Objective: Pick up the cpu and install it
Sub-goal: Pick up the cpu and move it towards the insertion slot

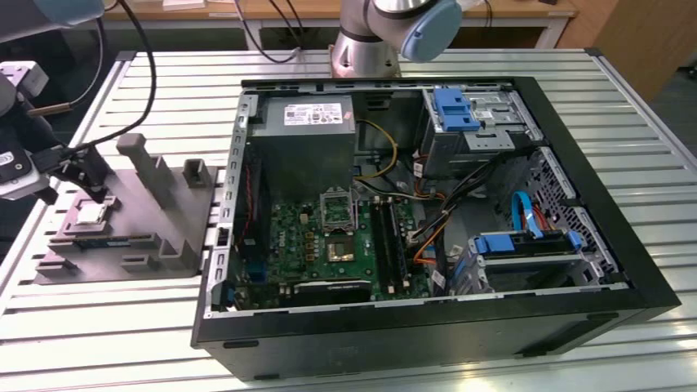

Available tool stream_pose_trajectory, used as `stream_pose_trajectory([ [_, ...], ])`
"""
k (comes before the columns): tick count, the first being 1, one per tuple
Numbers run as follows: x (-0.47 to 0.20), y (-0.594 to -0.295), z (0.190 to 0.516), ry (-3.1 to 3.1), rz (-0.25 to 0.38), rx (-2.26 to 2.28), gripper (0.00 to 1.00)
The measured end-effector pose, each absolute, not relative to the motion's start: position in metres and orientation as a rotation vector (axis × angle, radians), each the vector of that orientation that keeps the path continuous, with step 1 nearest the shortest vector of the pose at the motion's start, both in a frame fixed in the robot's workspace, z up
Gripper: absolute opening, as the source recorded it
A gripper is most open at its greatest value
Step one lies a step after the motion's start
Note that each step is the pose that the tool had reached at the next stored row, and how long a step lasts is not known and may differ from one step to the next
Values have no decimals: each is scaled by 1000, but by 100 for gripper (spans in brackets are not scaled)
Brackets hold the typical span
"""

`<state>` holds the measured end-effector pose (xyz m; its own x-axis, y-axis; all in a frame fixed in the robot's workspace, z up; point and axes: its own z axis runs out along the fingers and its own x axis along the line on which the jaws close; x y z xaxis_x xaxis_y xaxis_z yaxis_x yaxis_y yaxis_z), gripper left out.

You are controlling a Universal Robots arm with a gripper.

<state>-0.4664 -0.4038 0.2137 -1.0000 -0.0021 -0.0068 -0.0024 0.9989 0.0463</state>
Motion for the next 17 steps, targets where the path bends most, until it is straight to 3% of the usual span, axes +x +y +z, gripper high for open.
stream_pose_trajectory([
  [17,-466,-405,191,3134,71,6,71],
])
